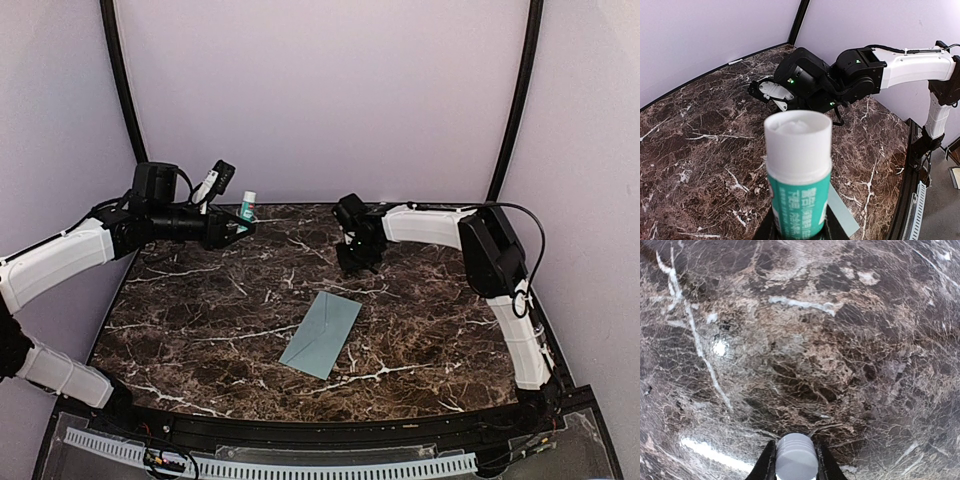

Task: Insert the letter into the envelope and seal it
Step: Close the solid glue cap on the solid glue.

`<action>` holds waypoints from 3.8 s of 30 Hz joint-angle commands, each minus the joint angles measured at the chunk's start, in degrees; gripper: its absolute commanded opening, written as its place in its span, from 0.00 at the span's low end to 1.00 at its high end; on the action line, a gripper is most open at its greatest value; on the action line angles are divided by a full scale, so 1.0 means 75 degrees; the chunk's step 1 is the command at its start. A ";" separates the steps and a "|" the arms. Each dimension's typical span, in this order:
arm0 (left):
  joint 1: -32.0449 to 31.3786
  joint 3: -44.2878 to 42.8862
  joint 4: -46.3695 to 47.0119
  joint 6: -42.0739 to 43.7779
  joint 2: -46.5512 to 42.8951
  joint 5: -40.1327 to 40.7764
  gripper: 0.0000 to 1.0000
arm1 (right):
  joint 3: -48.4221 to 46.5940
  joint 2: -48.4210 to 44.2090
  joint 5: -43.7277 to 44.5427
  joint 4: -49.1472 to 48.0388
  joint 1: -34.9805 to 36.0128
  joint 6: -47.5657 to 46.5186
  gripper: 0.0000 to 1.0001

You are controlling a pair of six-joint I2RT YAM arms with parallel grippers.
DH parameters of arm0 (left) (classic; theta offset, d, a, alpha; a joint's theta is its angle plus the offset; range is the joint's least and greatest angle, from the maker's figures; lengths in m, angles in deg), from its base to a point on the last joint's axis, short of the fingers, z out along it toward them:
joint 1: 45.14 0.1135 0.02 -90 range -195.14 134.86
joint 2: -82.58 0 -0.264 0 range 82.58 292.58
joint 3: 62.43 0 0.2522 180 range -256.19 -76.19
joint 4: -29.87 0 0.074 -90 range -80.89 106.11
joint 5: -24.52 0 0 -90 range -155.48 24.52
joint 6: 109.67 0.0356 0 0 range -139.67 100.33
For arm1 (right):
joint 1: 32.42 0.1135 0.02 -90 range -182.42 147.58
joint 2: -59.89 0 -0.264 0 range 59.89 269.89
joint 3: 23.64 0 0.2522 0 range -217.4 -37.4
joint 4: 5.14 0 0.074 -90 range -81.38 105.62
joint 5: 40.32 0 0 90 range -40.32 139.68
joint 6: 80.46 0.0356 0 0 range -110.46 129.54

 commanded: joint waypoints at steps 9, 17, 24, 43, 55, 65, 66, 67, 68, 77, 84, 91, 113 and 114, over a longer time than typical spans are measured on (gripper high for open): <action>0.0034 0.0096 0.0130 0.0057 0.0140 -0.0631 0.00 | 0.0154 -0.1054 -0.0315 -0.0236 -0.0206 -0.0388 0.13; -0.0727 0.0159 0.0098 0.0754 0.0311 -0.1854 0.00 | 0.2363 -0.3928 -0.3957 -0.1355 -0.0588 -0.0881 0.13; -0.1508 -0.0102 -0.0130 0.0907 0.0790 -0.2291 0.00 | 0.3939 -0.5356 -0.7065 -0.2899 -0.0535 -0.0105 0.13; -0.1863 -0.0097 -0.0007 0.0820 0.0994 -0.2701 0.00 | 0.5016 -0.5778 -0.8815 -0.5715 0.0155 0.1430 0.13; -0.1880 -0.0108 -0.0057 0.0845 0.1029 -0.2688 0.00 | 0.4596 -0.5481 -0.8976 -0.5360 0.0414 0.1184 0.13; -0.1894 -0.0123 -0.0057 0.0845 0.1067 -0.2702 0.00 | 0.4334 -0.5261 -0.8913 -0.4816 0.0523 0.0861 0.13; -0.1901 -0.0122 -0.0052 0.0846 0.1064 -0.2709 0.00 | 0.4307 -0.5240 -0.8901 -0.4785 0.0524 0.0831 0.12; -0.1897 -0.0127 -0.0043 0.0846 0.1062 -0.2705 0.00 | 0.4279 -0.5224 -0.8903 -0.4781 0.0524 0.0803 0.12; -0.1900 -0.0124 -0.0045 0.0846 0.1062 -0.2708 0.00 | 0.4270 -0.5212 -0.8916 -0.4782 0.0533 0.0801 0.12; -0.1902 -0.0121 -0.0036 0.0834 0.1097 -0.2720 0.00 | 0.4250 -0.5215 -0.9104 -0.4849 0.0548 0.0869 0.12; -0.1901 -0.0120 -0.0034 0.0835 0.1098 -0.2709 0.00 | 0.4285 -0.5243 -0.9238 -0.5030 0.0542 0.1013 0.12; -0.1898 -0.0137 -0.0034 0.0817 0.1120 -0.2712 0.00 | 0.4244 -0.5228 -0.9292 -0.4948 0.0580 0.0977 0.11; -0.1903 -0.0195 -0.0102 0.0778 0.1296 -0.2807 0.00 | 0.3428 -0.4859 -0.8945 -0.2957 0.0818 -0.0237 0.10; -0.1903 -0.0199 -0.0104 0.0776 0.1302 -0.2812 0.00 | 0.3406 -0.4860 -0.8952 -0.2924 0.0819 -0.0260 0.10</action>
